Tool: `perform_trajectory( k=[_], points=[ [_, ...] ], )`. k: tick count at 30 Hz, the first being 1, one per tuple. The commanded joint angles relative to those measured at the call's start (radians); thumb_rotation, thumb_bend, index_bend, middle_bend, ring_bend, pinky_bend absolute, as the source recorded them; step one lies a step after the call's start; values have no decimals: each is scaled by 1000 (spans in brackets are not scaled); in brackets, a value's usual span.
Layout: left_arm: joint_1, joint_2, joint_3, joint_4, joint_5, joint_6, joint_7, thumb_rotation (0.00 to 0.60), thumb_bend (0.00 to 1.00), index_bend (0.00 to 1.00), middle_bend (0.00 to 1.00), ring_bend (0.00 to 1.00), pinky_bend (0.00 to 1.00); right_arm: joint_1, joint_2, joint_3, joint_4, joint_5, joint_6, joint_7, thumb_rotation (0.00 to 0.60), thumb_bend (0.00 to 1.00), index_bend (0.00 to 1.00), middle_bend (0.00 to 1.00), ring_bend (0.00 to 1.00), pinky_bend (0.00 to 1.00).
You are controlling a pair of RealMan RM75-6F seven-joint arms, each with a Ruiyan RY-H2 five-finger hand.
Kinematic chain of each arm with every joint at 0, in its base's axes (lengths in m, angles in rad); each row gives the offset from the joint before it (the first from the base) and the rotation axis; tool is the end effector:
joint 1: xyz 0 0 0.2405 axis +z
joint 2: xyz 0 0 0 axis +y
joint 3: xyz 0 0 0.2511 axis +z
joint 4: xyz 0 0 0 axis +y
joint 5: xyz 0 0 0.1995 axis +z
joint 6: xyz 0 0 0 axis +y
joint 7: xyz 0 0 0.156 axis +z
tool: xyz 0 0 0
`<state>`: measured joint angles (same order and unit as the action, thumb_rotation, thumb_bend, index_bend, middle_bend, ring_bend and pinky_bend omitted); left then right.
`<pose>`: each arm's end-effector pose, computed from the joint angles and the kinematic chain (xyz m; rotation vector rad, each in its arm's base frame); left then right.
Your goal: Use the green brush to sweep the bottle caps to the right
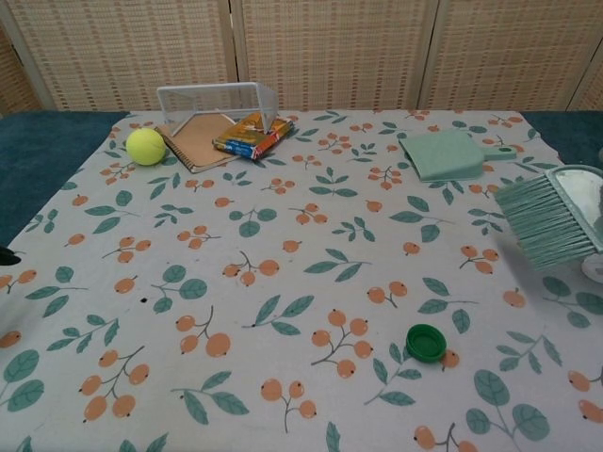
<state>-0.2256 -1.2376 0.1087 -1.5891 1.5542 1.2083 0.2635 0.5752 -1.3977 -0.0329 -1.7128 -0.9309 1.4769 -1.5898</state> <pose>-0.2888 0.1867 0.0676 -1.8619 -0.9048 -0.6335 -0.2278 -0.2872 0.0687 1.6730 -0.0089 -0.1041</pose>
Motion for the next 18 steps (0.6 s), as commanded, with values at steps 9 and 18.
perform_trajectory(
  k=[9, 18],
  points=[
    [2, 8, 4, -5, 10, 9, -11, 600, 453, 0, 0, 0, 75, 43, -75, -18, -278, -95, -36, -39, 600, 513, 933, 783, 515, 0],
    [5, 21, 5, -7, 19, 21, -31, 600, 454, 0, 0, 0, 75, 71, -278, -81, -194, -123, -7, -282, 600, 513, 933, 783, 515, 0]
  ],
)
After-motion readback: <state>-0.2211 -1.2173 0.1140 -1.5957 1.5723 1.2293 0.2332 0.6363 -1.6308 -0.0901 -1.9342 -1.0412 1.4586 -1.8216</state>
